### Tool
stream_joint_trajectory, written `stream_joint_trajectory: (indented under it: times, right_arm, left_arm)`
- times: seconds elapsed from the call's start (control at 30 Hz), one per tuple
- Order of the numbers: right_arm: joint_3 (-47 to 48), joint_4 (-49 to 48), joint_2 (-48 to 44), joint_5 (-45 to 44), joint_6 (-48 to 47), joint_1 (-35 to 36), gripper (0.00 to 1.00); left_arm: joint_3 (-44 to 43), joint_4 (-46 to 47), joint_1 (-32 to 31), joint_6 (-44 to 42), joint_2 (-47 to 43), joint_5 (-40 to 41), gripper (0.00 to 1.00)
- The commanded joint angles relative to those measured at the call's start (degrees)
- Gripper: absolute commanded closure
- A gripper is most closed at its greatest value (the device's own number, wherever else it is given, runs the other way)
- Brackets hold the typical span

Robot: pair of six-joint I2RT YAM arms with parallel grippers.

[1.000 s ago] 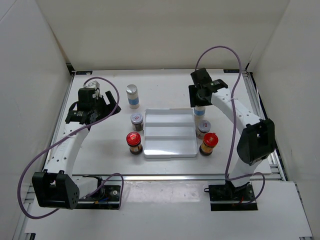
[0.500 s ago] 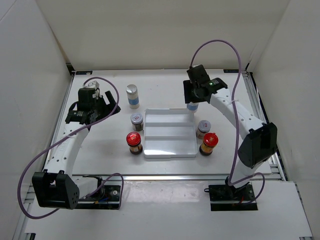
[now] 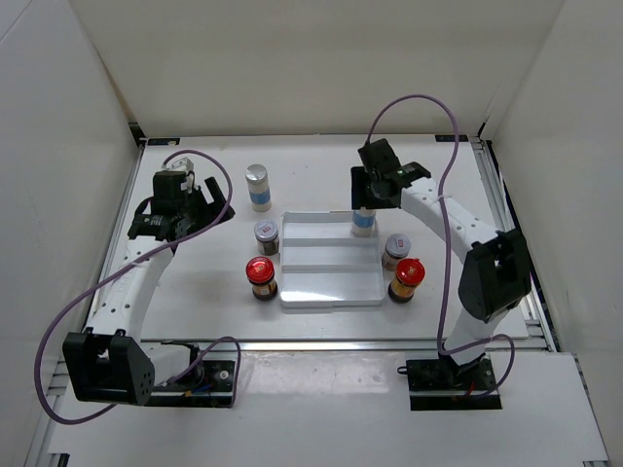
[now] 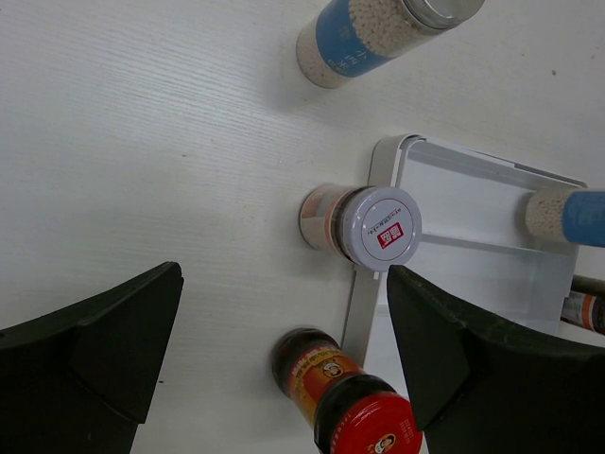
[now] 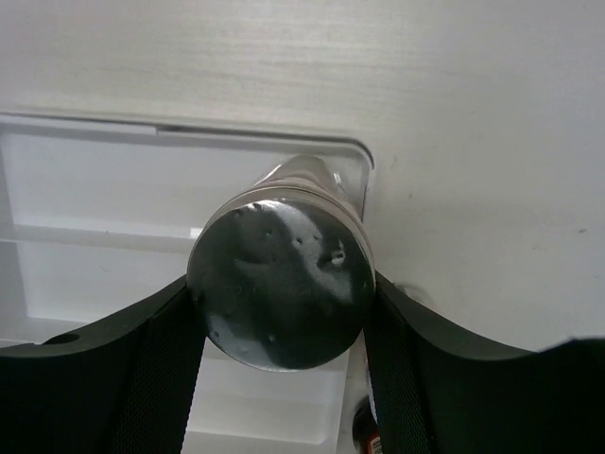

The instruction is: Organize the condiment bottles

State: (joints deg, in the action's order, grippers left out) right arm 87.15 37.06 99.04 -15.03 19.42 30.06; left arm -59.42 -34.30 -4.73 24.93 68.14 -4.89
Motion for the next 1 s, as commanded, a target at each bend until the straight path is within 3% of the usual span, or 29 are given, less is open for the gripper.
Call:
stream_joint_trajectory:
  times: [0.0,0.23,0.33,0.37,0.43,0.47,0.5,0.67,0.83,0.93,0.97]
  right_arm:
    - [-3.3,0.4,1.9,3.6,3.7,0.1,1.00]
    - [-6.6,-2.6,3.0,6.3,6.4,1.1,1.00]
    - [-6.6,-2.6,3.5,6.3,6.4,1.1,0.70]
    - [-6.6,-1.9,3.5,6.3,6.4,1.1,0.46]
    - [-6.6,-0.8,1.4,4.1,6.4,1.1,0.22]
    - [-6.6,-0.2,0.5,2.9,6.4,1.1,0.05]
    - [-6.6,0.4,-1.7,1.8,6.4,1.1,0.00]
    - [-4.2,7.5,-10.0,-5.9,2.6,1.1,0.00]
    - [-6.8,11.2,-26.3,-7.8,0.1,1.1,0.00]
    - [-11.2,10.7,-36.8,-6.5,-0.4,1.1,0.00]
    - [-14.4,10.1,-40.6,-7.2,-0.4,1.1,0.00]
  left_arm:
    - [-1.9,0.2,-0.3,0.3,-0.5,0.9,0.00]
    - [-1.4,0.2,-0.3,0.8,0.1,1.5,0.00]
    - [-1.4,0.2,-0.3,0.8,0.1,1.5,0.00]
    - [-1.4,0.2,-0.3,0.8,0.1,2.0,0.00]
    - [-1.4,0.2,-0.3,0.8,0.1,2.0,0.00]
    - [-1.4,0.2,-0.3,0.8,0.1,2.0,0.00]
    - [-1.4,0.2,-0.3,0.8,0.1,2.5,0.00]
    - [-0.9,1.1,-0.3,-1.0,-1.0,4.5,0.00]
    - [4.5,9.9,-0.3,-1.5,-6.1,4.1,0.00]
    - [-1.1,12.1,1.8,-1.8,-2.3,-7.8,0.00]
    - [-3.8,13.0,2.4,-2.3,0.5,-15.9,0.00]
